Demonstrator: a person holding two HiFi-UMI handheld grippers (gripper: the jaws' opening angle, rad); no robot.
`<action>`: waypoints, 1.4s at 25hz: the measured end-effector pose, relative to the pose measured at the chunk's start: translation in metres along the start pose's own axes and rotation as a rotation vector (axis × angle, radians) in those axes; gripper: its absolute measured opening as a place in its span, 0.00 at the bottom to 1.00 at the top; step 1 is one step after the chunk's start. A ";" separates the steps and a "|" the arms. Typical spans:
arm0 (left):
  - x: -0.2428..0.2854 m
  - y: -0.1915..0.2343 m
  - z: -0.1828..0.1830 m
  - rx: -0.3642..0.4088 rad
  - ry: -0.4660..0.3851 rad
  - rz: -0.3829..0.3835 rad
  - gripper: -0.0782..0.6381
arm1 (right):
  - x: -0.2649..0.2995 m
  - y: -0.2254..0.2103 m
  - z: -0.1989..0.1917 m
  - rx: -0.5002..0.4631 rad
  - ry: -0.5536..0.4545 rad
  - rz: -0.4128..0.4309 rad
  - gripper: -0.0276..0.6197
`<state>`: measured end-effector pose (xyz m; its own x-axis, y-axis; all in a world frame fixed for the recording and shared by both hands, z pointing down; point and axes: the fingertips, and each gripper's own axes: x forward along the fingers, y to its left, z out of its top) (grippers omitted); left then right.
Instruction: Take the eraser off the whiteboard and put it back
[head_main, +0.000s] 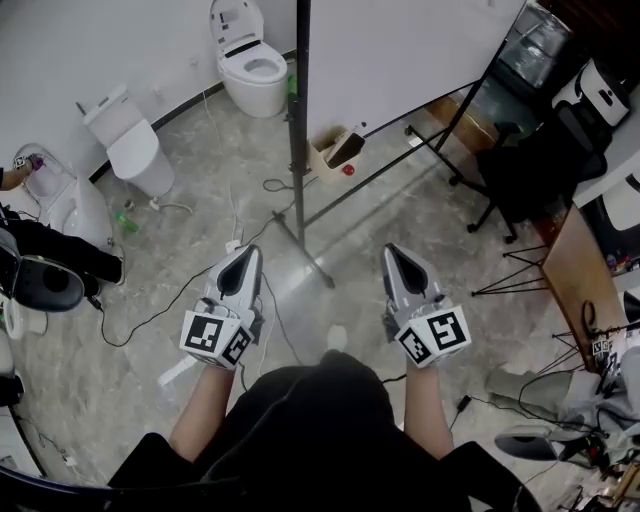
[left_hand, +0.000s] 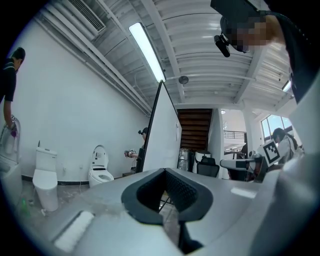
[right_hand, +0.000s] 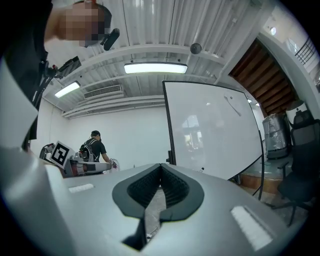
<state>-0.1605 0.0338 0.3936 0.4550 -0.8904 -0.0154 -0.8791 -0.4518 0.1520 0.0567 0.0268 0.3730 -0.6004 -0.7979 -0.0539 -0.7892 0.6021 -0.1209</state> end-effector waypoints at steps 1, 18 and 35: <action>0.008 0.000 0.001 0.001 0.001 0.007 0.12 | 0.004 -0.007 0.001 0.003 0.005 0.009 0.05; 0.113 -0.022 -0.009 0.024 0.010 0.104 0.12 | 0.049 -0.115 -0.007 0.038 0.045 0.128 0.06; 0.145 0.007 -0.011 0.015 0.036 0.103 0.12 | 0.104 -0.120 -0.012 0.052 0.065 0.155 0.06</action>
<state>-0.0993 -0.0978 0.4032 0.3664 -0.9298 0.0346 -0.9235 -0.3588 0.1360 0.0877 -0.1282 0.3942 -0.7226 -0.6911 -0.0119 -0.6800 0.7139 -0.1671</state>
